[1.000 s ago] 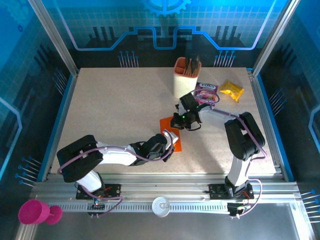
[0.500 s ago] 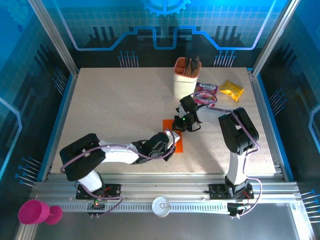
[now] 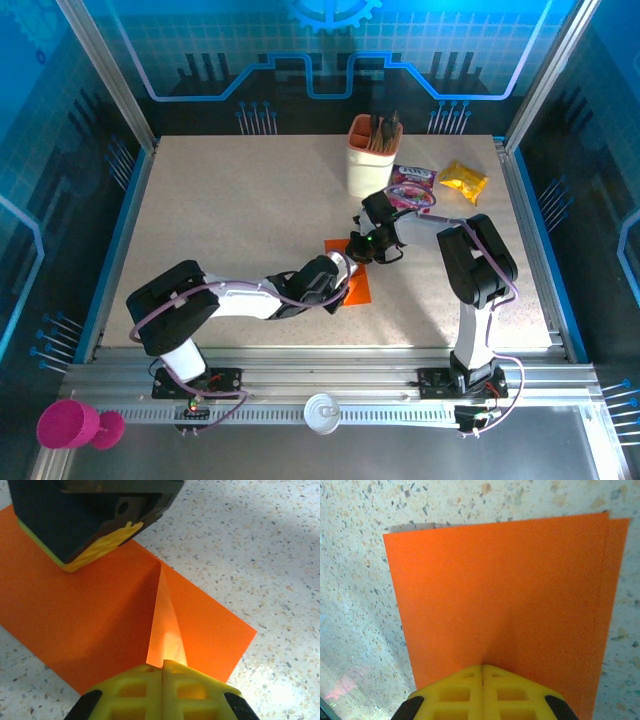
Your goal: Fold a paper plane with a square sheet of paper (pick it up from the middle)
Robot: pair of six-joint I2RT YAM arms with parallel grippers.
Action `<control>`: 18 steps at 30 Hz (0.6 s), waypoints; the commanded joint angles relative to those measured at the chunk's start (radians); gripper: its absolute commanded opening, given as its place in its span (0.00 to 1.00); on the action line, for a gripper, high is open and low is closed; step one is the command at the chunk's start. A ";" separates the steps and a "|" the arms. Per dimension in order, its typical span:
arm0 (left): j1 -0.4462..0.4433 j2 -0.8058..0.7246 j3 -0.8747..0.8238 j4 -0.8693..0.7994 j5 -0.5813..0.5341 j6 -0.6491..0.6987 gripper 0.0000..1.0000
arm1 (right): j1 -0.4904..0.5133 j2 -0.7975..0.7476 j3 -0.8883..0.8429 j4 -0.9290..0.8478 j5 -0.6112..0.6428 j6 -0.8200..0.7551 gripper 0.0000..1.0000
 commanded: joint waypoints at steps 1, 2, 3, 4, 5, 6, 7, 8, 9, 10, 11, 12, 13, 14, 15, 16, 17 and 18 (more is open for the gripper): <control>0.015 0.019 0.028 -0.024 -0.025 0.026 0.00 | -0.015 0.050 -0.038 -0.027 0.033 -0.010 0.00; 0.017 0.020 0.028 -0.023 -0.034 0.025 0.00 | -0.015 0.053 -0.038 -0.026 0.034 -0.010 0.00; 0.019 0.021 0.028 -0.023 -0.043 0.023 0.00 | -0.015 0.053 -0.039 -0.025 0.033 -0.010 0.00; 0.021 0.021 0.026 -0.022 -0.047 0.022 0.00 | -0.015 0.054 -0.040 -0.025 0.034 -0.011 0.00; 0.024 0.021 0.026 -0.022 -0.050 0.023 0.00 | -0.015 0.055 -0.041 -0.026 0.035 -0.012 0.00; 0.028 0.021 0.024 -0.022 -0.052 0.024 0.00 | -0.016 0.057 -0.042 -0.025 0.036 -0.011 0.00; 0.030 0.021 0.025 -0.022 -0.052 0.024 0.00 | -0.017 0.056 -0.043 -0.025 0.036 -0.012 0.00; 0.033 0.020 0.023 -0.022 -0.053 0.024 0.00 | -0.018 0.058 -0.043 -0.026 0.036 -0.012 0.00; 0.033 0.019 0.022 -0.024 -0.054 0.024 0.00 | -0.019 0.058 -0.044 -0.025 0.036 -0.012 0.00; 0.034 0.017 0.020 -0.025 -0.055 0.024 0.00 | -0.020 0.059 -0.046 -0.025 0.037 -0.012 0.00; 0.036 0.012 0.014 -0.024 -0.058 0.022 0.00 | -0.022 0.061 -0.045 -0.026 0.036 -0.009 0.00; 0.036 0.008 0.010 -0.023 -0.060 0.021 0.00 | -0.024 0.061 -0.046 -0.024 0.036 -0.008 0.00; 0.035 0.004 0.003 -0.022 -0.061 0.020 0.00 | -0.025 0.062 -0.046 -0.023 0.034 -0.006 0.00; 0.036 -0.001 -0.002 -0.022 -0.059 0.016 0.00 | -0.027 0.062 -0.048 -0.022 0.033 -0.004 0.00; 0.036 -0.007 -0.008 -0.022 -0.057 0.014 0.00 | -0.029 0.064 -0.048 -0.021 0.030 -0.003 0.00; 0.037 -0.012 -0.016 -0.019 -0.053 0.009 0.00 | -0.031 0.065 -0.049 -0.020 0.029 -0.001 0.00; 0.036 -0.018 -0.022 -0.017 -0.054 0.004 0.00 | -0.033 0.065 -0.051 -0.018 0.025 -0.001 0.00; 0.035 -0.023 -0.027 -0.018 -0.053 0.003 0.00 | -0.035 0.067 -0.050 -0.016 0.023 -0.001 0.00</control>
